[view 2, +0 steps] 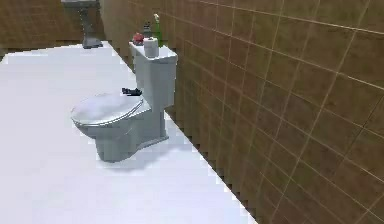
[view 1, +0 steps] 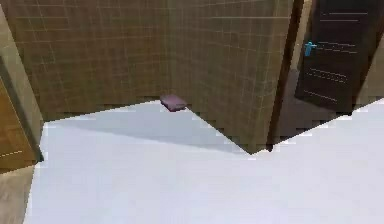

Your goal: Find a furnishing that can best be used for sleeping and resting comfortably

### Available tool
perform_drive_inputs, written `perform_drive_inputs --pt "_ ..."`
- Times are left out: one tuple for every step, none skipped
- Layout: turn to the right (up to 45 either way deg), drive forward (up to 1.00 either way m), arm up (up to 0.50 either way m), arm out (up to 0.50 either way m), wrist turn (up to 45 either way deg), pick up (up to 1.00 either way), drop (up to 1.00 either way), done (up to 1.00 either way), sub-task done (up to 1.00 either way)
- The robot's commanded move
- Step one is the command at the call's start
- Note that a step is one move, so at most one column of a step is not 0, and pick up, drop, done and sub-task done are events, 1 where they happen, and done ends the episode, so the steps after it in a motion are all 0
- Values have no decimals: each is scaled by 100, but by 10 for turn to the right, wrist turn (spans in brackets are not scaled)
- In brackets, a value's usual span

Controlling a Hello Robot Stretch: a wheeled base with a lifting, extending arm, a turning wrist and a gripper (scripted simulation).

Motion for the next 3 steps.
perform_drive_inputs --pt "360 0 0 0 0 0 0 0 0" --pt "0 100 0 0 0 0 0 0 0" --pt "0 40 0 0 0 0 0 0 0"
